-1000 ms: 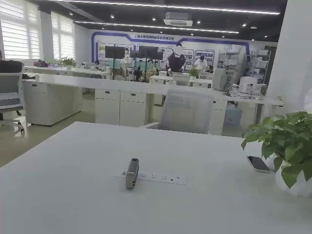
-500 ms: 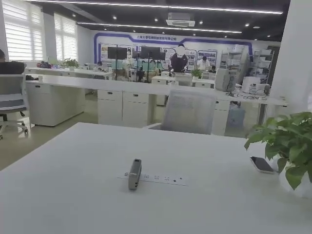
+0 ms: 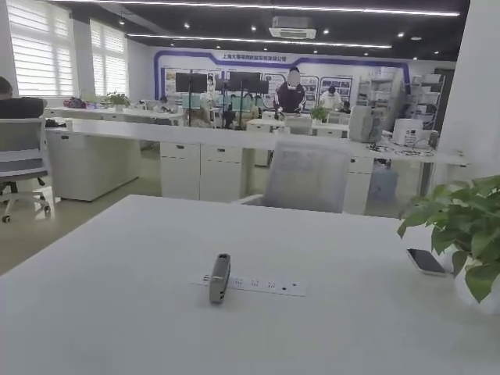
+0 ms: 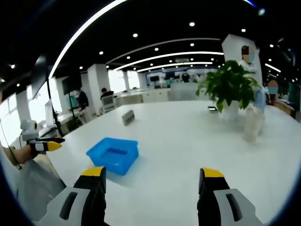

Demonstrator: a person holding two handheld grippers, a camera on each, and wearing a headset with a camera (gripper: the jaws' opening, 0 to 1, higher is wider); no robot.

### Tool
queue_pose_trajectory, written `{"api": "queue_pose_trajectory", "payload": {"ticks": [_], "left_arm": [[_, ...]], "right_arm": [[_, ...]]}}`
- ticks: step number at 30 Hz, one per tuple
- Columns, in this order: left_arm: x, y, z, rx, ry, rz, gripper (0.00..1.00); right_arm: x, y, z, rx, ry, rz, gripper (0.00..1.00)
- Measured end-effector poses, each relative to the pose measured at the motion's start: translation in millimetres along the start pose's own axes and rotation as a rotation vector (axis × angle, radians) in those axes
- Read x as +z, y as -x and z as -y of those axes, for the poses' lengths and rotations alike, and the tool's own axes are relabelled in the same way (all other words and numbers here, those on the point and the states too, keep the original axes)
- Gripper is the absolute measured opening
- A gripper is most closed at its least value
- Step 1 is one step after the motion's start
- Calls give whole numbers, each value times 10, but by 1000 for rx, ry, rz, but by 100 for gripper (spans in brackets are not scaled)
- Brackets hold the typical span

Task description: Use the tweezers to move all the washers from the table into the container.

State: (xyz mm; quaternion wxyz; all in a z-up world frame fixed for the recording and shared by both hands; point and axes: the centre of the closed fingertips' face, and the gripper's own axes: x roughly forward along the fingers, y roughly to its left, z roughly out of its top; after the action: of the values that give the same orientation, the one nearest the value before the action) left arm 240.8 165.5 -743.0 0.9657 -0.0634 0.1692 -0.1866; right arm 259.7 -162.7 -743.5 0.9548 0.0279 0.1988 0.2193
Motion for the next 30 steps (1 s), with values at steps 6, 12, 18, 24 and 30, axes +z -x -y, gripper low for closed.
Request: {"api": "queue_pose_trajectory", "payload": {"ticks": [6,12,18,24,30], "left_arm": [[7,12,1,-28,70,1,72],[4,16,40,-51,80,-16,68],[-79,-4,197,-156,121,-79,54],[-217,-10,330,-253,86,-177,39],[-466,-22,464,-367,9,-324,31]], "right_arm": [[29,-12,-106,32,31,-16,74],[95,-32,-227,66,90,-33,69],[90,-152,-510,167,154,-86,57],[-171,-316,-983,348,211,-188,31],[-623,-395,-1401,537,336,-352,16]]}}
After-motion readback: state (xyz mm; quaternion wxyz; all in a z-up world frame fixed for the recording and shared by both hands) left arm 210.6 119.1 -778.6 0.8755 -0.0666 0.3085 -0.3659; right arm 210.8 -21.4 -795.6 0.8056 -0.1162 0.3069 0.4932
